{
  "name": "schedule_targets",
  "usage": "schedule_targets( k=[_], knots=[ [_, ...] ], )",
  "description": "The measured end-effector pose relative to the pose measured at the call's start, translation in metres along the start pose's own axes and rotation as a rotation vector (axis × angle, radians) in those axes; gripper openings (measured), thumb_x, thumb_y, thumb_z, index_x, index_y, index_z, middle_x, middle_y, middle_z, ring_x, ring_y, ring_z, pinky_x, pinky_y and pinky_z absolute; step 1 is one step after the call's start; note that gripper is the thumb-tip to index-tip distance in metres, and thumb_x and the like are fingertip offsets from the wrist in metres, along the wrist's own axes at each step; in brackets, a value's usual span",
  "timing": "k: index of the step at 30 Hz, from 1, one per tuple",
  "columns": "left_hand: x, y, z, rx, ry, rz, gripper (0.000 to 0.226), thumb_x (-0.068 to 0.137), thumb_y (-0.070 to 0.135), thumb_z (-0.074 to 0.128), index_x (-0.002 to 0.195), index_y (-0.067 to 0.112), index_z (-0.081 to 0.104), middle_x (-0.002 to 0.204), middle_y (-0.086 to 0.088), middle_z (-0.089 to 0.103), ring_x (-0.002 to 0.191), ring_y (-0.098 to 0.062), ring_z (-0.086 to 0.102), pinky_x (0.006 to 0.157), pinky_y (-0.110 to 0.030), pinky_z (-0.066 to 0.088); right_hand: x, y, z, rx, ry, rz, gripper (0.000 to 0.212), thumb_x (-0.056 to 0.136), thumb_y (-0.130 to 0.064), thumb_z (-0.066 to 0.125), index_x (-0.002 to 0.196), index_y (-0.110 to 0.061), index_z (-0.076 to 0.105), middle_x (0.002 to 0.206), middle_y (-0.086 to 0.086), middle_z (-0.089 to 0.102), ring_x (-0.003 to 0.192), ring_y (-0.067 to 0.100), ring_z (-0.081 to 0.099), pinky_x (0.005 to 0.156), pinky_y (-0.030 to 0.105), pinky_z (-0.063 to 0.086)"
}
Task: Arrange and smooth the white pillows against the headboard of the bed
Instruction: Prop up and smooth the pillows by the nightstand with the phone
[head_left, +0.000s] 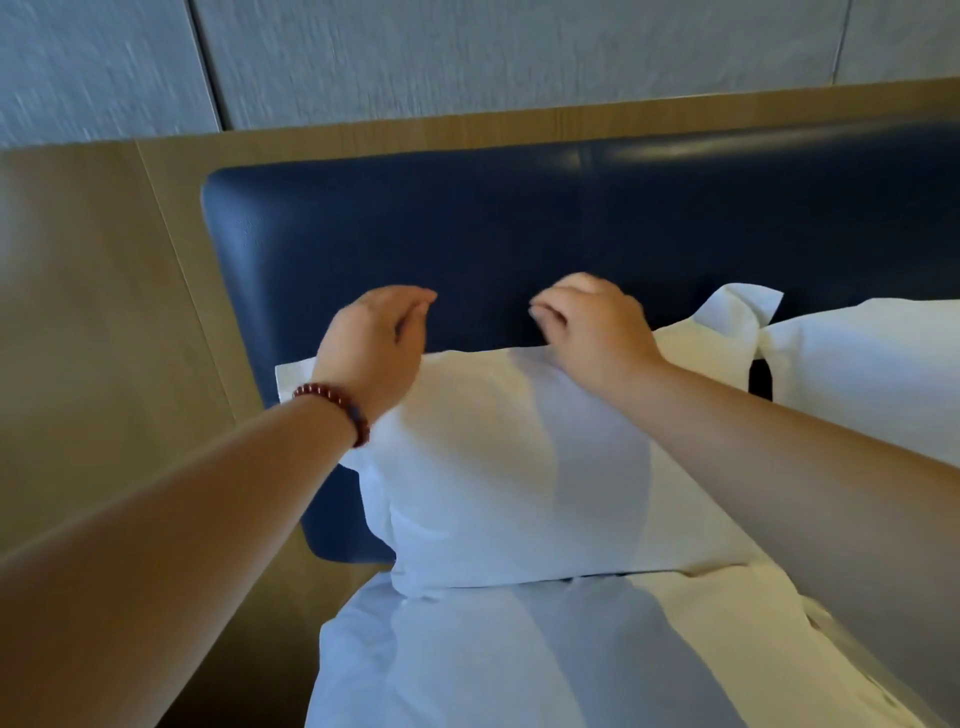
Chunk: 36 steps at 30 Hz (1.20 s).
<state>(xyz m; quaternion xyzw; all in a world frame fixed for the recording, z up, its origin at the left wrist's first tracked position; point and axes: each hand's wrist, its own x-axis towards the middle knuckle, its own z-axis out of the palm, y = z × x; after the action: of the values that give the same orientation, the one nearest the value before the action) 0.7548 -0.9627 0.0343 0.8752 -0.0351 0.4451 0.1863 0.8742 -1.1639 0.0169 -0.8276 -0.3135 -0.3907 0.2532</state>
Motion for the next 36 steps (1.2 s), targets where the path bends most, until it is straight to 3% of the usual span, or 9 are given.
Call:
schedule_targets(
  k=[3,7,10,13,18,20,26,31,36],
  knots=[
    [-0.036,-0.001,0.002,0.033,-0.266,0.34,0.043,0.099,0.036,0.037,0.131,0.016,0.058,0.129,0.004,0.06,0.12,-0.01,0.052,0.104,-0.019,0.035,-0.023,-0.043,0.006,0.098,-0.221,-0.267,0.037,0.094,-0.036,0.036,0.101,-0.021,0.069,0.105,-0.003,0.067,0.099,0.024,0.061,0.083,0.04,0.049],
    [-0.048,-0.06,-0.014,0.486,-0.633,0.061,0.061,0.097,0.058,0.016,0.146,0.029,0.037,0.147,0.006,0.046,0.134,-0.018,0.042,0.111,-0.036,0.031,-0.025,-0.002,-0.006,-0.093,-0.558,-0.079,0.04,0.101,-0.043,0.03,0.106,-0.024,0.064,0.112,-0.006,0.066,0.11,0.02,0.056,0.097,0.041,0.042],
    [-0.036,-0.073,-0.034,0.443,-0.5,-0.139,0.053,0.097,0.05,0.018,0.124,0.026,0.057,0.122,0.002,0.062,0.115,-0.021,0.056,0.096,-0.037,0.045,-0.009,0.02,-0.016,-0.194,-0.5,0.099,0.044,0.1,-0.043,0.031,0.083,-0.015,0.06,0.083,0.0,0.063,0.085,0.027,0.057,0.079,0.038,0.043],
    [-0.03,-0.039,-0.028,0.274,-0.288,-0.043,0.045,0.101,0.038,0.031,0.138,0.021,0.049,0.141,0.002,0.05,0.132,-0.018,0.043,0.108,-0.034,0.034,-0.014,0.007,-0.008,-0.111,-0.256,-0.085,0.038,0.1,-0.038,0.038,0.081,-0.019,0.065,0.088,-0.004,0.065,0.09,0.022,0.059,0.08,0.038,0.04],
    [-0.025,0.004,0.008,0.39,-0.704,0.063,0.054,0.1,0.049,0.02,0.143,0.022,0.04,0.149,0.003,0.042,0.136,-0.021,0.038,0.118,-0.037,0.022,-0.034,0.023,-0.01,-0.009,-0.422,-0.165,0.035,0.1,-0.048,0.036,0.114,-0.034,0.065,0.114,-0.016,0.064,0.109,0.011,0.055,0.098,0.038,0.038],
    [-0.018,0.012,0.015,0.475,-0.634,-0.019,0.05,0.099,0.047,0.016,0.12,0.019,0.052,0.13,-0.003,0.057,0.115,-0.025,0.053,0.108,-0.043,0.037,-0.034,0.057,-0.023,-0.074,-0.427,-0.025,0.041,0.099,-0.051,0.031,0.108,-0.031,0.065,0.109,-0.013,0.066,0.107,0.017,0.056,0.101,0.039,0.035],
    [0.001,0.095,0.066,0.3,-0.611,0.15,0.051,0.102,0.045,0.021,0.142,0.02,0.042,0.144,0.0,0.046,0.13,-0.02,0.044,0.108,-0.041,0.038,-0.041,0.086,-0.042,-0.108,-0.226,-0.193,0.04,0.097,-0.051,0.039,0.114,-0.029,0.067,0.108,-0.009,0.066,0.101,0.016,0.06,0.089,0.04,0.045],
    [-0.012,0.082,0.098,0.366,-0.686,0.094,0.063,0.098,0.058,0.016,0.152,0.026,0.021,0.157,0.005,0.028,0.142,-0.018,0.03,0.116,-0.04,0.027,-0.056,0.144,-0.052,-0.087,-0.401,0.12,0.055,0.085,-0.078,0.019,0.095,-0.04,0.058,0.096,-0.013,0.064,0.097,0.012,0.057,0.093,0.041,0.043],
    [-0.033,0.073,0.088,0.328,-0.609,0.06,0.061,0.098,0.056,0.017,0.152,0.028,0.02,0.156,0.005,0.032,0.14,-0.016,0.032,0.114,-0.034,0.024,-0.052,0.165,-0.072,-0.152,-0.148,0.055,0.058,0.091,-0.064,0.027,0.112,-0.028,0.067,0.109,-0.006,0.068,0.107,0.024,0.056,0.091,0.038,0.043]
  ],
)
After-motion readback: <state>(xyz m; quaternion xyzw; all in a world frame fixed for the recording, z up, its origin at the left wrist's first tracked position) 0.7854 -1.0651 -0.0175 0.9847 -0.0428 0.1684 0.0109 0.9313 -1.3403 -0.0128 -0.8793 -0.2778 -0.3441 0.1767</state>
